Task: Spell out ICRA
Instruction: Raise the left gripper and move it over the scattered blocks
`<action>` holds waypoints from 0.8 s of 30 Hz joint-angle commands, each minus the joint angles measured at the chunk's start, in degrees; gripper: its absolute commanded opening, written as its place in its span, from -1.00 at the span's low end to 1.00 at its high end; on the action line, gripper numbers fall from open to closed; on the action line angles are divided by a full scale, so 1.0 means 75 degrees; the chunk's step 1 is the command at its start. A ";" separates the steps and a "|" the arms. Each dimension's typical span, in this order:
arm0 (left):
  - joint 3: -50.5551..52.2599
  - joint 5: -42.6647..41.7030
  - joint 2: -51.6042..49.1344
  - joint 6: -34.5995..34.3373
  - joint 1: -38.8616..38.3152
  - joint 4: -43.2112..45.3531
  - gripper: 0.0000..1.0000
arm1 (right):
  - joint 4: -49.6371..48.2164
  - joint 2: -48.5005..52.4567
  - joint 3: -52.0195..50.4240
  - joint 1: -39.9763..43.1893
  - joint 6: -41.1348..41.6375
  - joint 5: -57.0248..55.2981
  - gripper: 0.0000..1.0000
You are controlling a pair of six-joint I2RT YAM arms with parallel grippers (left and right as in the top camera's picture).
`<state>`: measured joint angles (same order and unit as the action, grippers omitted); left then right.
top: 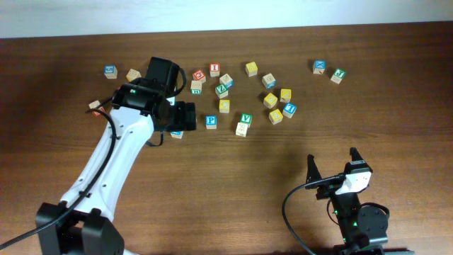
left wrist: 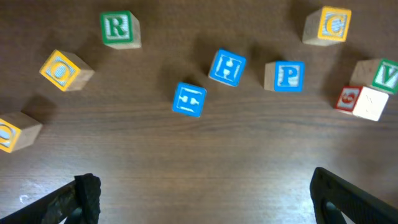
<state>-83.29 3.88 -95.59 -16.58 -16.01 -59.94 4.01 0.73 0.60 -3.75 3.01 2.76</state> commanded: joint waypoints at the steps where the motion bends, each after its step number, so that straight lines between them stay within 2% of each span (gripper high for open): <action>1: -0.0131 0.0414 -0.0041 -0.0096 -0.0009 0.0192 0.98 | 0.0044 -0.0035 -0.0038 0.0052 0.0026 -0.0061 0.97; 24: -0.0131 0.0880 -0.0201 -0.0096 0.0344 0.0938 0.98 | 0.0044 -0.0035 -0.0038 0.0052 0.0026 -0.0061 0.97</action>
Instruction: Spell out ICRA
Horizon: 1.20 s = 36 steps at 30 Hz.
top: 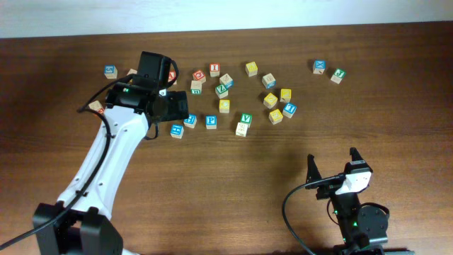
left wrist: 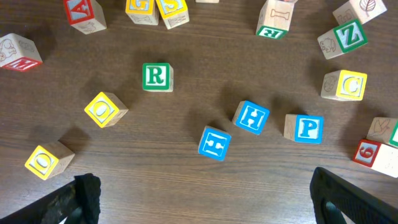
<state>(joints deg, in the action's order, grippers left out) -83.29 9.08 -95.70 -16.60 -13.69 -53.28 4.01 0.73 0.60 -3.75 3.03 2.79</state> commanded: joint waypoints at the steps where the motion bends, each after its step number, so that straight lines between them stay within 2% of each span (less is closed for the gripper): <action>1: -0.0131 0.0268 -0.0224 -0.0093 0.0035 0.0050 0.98 | 0.0044 -0.0035 -0.0038 0.0052 0.0026 -0.0064 0.97; 7: -0.0131 0.0277 -0.0376 -0.0102 0.0408 -0.0224 0.98 | 0.0044 -0.0035 -0.0038 0.0052 0.0023 -0.0064 0.97; 14: -0.0128 -0.0122 -0.0385 -0.0102 0.1647 -0.0510 0.98 | 0.0044 -0.0035 -0.0038 0.0052 0.0023 -0.0064 0.97; 22: -0.0128 -0.0140 -0.0766 -0.0099 0.1728 -0.0472 0.98 | 0.0044 -0.0035 -0.0038 0.0052 0.0026 -0.0064 0.97; 29: -0.0128 -0.0938 -0.1268 -0.0026 0.1728 -0.0443 0.98 | 0.0044 -0.0035 -0.0038 0.0052 0.0023 -0.0064 0.97; 32: -0.0128 -0.2011 -0.1268 0.0898 0.1728 -0.0358 0.99 | 0.0044 -0.0035 -0.0038 0.0052 0.0023 -0.0064 0.97; 36: -0.0128 -0.2302 -0.1268 0.0976 0.1725 -0.0356 0.98 | 0.0044 -0.0035 -0.0038 0.0052 0.0023 -0.0064 0.97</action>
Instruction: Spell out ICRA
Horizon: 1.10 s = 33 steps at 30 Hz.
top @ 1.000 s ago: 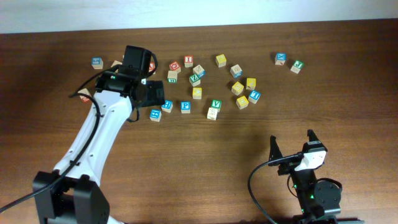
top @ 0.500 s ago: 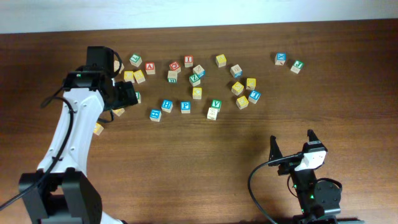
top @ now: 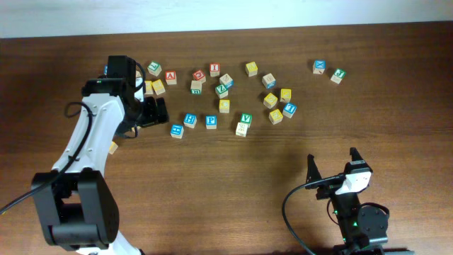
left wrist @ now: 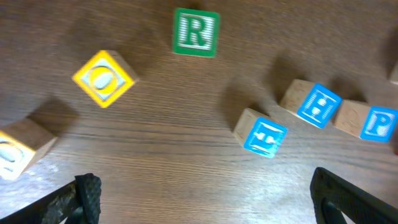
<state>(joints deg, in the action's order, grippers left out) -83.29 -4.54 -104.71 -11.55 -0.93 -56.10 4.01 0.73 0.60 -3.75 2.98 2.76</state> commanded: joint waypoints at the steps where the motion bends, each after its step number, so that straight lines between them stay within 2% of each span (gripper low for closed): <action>1: -0.0128 -0.0487 -0.0067 0.0306 -0.0006 0.0017 0.98 | 0.0044 -0.0035 -0.0038 0.0052 0.0029 -0.0061 0.97; 19: 0.0006 -0.0195 -0.0067 0.0527 -0.1300 -0.0061 0.98 | 0.0044 -0.0035 -0.0038 0.0052 0.0029 -0.0061 0.97; 26: 0.0026 -0.0303 -0.0067 0.0525 -0.1425 -0.0860 0.98 | 0.0044 -0.0035 -0.0038 0.0052 0.0032 -0.0061 0.97; 29: 0.0017 -0.0761 -0.0035 0.0525 -0.1425 -0.0886 0.98 | 0.0044 -0.0035 -0.0038 0.0052 0.0029 -0.0061 0.97; 33: -0.0006 -0.0828 0.0236 0.0525 -0.1419 -0.1023 0.98 | 0.0044 -0.0035 -0.0038 0.0052 0.0029 -0.0061 0.97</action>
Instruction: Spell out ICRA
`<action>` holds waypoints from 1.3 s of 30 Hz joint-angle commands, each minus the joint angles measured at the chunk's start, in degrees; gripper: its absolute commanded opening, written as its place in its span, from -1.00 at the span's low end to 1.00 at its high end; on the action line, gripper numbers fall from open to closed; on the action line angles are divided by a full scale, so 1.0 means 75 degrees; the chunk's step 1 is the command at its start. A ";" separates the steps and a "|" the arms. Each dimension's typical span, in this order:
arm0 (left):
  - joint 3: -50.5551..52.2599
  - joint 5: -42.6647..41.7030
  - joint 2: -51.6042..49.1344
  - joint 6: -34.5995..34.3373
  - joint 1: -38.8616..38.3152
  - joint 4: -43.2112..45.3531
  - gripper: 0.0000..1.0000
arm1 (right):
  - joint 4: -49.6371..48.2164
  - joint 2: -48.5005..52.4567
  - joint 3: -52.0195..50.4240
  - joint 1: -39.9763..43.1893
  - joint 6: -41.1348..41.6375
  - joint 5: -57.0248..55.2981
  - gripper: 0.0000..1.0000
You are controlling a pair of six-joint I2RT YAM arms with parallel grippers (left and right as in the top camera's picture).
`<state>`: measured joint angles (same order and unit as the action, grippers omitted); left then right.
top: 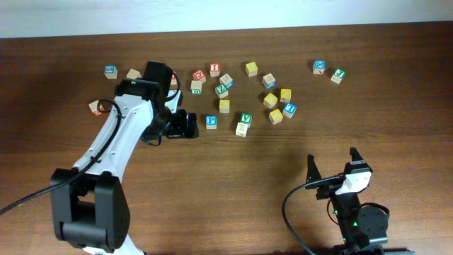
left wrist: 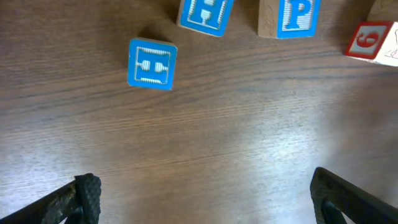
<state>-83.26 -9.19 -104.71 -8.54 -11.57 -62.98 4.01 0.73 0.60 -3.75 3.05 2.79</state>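
Observation:
My left gripper [top: 185, 125] hangs open and empty low over the table, just left of the blue P block [top: 211, 122]. In the left wrist view its fingers [left wrist: 82, 198] frame bare wood. Beyond them lie a blue picture block [left wrist: 152, 64], a blue H block [left wrist: 205, 12], the blue P block [left wrist: 297, 15] and a red 6 block [left wrist: 372, 40]. The red I block [top: 214, 69] and a yellow C block [top: 224, 105] lie further back. The left arm covers the blocks near its wrist. My right gripper [top: 333, 164] rests open near the front right.
Many other letter blocks are scattered across the back of the table, from a blue one [top: 110, 71] at the far left to a blue and green pair [top: 329, 71] at the right. The table's back edge [top: 226, 32] runs just behind them.
My left gripper has moved right, from over the green R and yellow blocks to just before the blue picture, H and P blocks. It is still open. The right arm has not moved.
At first my left gripper was open over the blue blocks. Then the wrist view took in a wider spread, with A, R, C and P blocks. Later the gripper stood to the left near the R block, and now it is back by the blue blocks, holding nothing.

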 commanded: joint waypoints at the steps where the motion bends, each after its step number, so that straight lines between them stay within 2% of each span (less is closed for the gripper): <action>1: -0.0009 -0.0207 0.0379 0.0122 0.0000 -0.0181 0.98 | 0.0044 -0.0035 -0.0038 0.0052 0.0023 -0.0064 0.97; 11: -0.0006 -0.0204 0.2346 0.0119 0.0000 -0.1032 0.98 | 0.0044 -0.0035 -0.0038 0.0052 0.0020 -0.0064 0.97; 15: 0.0178 -0.0207 0.2340 0.0119 -0.0003 -0.1361 0.98 | 0.0044 -0.0035 -0.0038 0.0052 0.0020 -0.0064 0.97; 22: 0.1236 -0.0213 0.2334 0.0114 -0.0009 -0.0831 0.98 | 0.0044 -0.0035 -0.0038 0.0052 0.0020 -0.0064 0.97; 27: 0.1603 -0.0236 0.2334 -0.0463 -0.0009 -0.0542 0.98 | 0.0044 -0.0035 -0.0038 0.0052 0.0020 -0.0064 0.97; 39: 0.1900 -0.0242 0.2334 -0.0892 -0.0009 -0.0119 0.98 | 0.0044 -0.0035 -0.0038 0.0052 0.0020 -0.0064 0.97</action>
<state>-69.52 -10.15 -87.55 -13.37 -11.57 -63.96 4.01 0.73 0.60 -3.75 3.05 2.76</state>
